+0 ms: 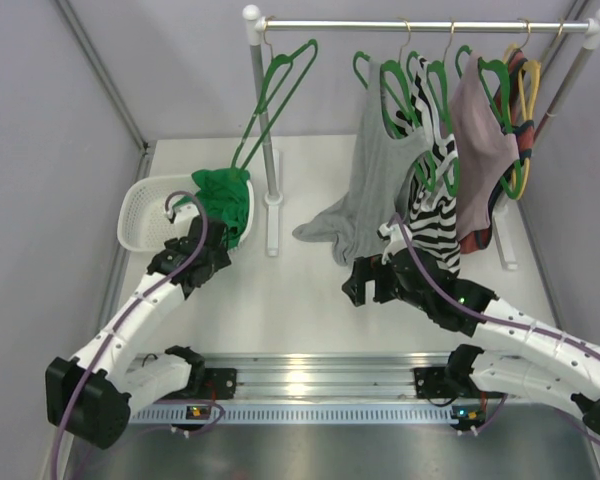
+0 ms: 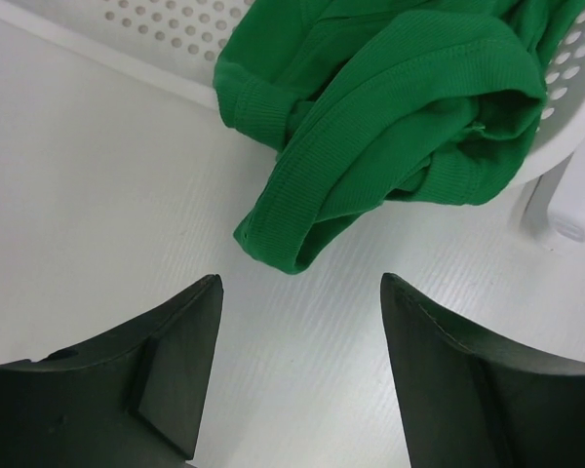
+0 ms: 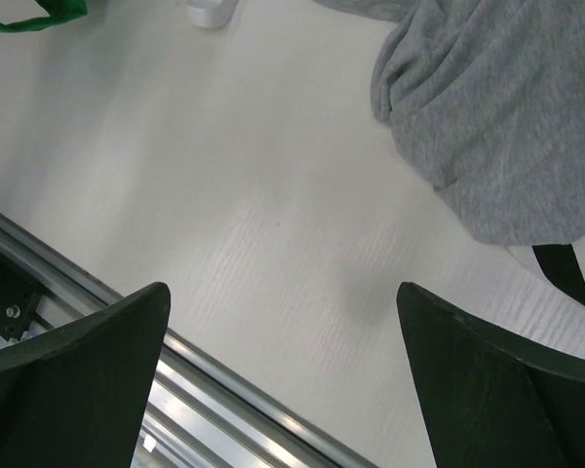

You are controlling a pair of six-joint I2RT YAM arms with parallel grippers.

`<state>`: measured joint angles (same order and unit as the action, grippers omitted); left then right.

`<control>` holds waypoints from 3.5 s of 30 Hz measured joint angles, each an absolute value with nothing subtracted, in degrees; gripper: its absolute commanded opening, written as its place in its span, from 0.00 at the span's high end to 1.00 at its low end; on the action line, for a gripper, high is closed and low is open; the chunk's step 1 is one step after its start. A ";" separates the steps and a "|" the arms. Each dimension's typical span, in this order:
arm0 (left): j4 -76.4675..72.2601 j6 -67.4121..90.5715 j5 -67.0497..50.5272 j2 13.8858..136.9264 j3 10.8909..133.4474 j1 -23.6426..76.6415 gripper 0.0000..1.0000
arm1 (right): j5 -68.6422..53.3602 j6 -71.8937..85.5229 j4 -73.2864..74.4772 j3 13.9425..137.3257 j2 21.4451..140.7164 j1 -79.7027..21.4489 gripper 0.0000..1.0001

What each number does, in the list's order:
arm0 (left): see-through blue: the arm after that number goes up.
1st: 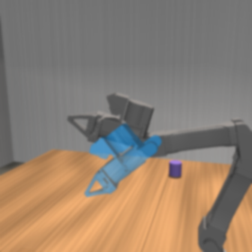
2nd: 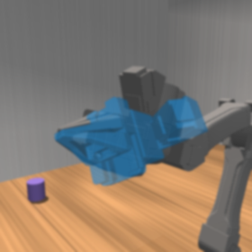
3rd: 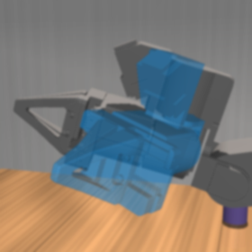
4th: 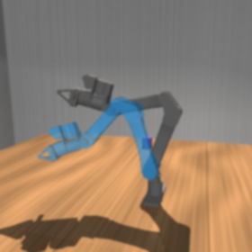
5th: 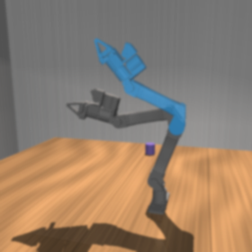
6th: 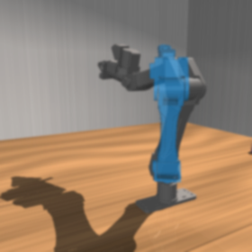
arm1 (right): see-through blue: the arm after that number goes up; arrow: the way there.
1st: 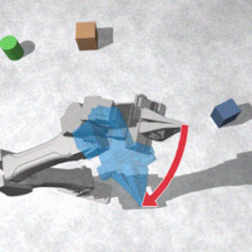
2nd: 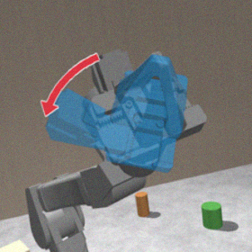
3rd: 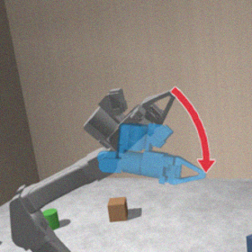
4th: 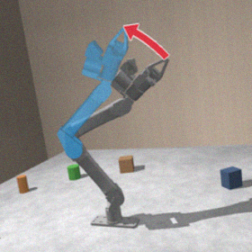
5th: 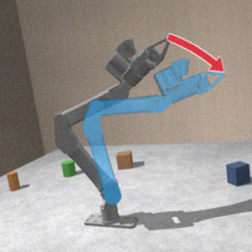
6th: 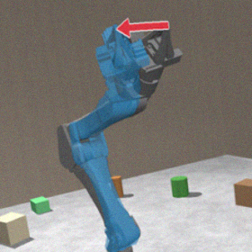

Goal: Place the tank top on the hanger

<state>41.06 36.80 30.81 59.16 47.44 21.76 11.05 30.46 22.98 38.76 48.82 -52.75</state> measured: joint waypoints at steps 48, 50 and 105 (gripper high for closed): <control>39.18 31.70 29.34 57.87 59.37 19.18 1.00 | 5.76 30.55 18.41 38.70 53.58 -52.75 0.00; 40.45 30.92 29.15 57.84 62.13 19.18 1.00 | 5.76 30.50 18.41 38.72 53.76 -52.75 0.00; 43.31 23.00 1.98 43.92 72.18 19.18 1.00 | 2.94 27.83 5.30 52.27 65.30 -52.40 0.02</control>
